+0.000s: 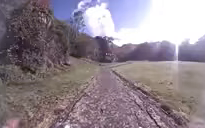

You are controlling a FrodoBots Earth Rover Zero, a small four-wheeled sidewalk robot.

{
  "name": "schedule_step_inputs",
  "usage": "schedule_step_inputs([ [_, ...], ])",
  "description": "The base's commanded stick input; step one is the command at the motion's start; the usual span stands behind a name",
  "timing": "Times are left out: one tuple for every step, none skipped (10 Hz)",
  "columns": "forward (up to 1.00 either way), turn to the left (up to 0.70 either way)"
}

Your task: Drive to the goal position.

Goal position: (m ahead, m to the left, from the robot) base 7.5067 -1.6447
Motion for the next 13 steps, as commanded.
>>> schedule_step_inputs([
  [0.7, 0.0],
  [0.7, 0.0],
  [0.7, 0.0],
  [0.7, 0.0],
  [0.7, -0.35],
  [0.7, -0.35],
  [0.7, -0.35],
  [0.7, -0.35],
  [0.7, -0.35],
  [0.7, -0.35],
  [0.7, -0.35],
  [0.7, -0.35],
  [0.7, -0.35],
])
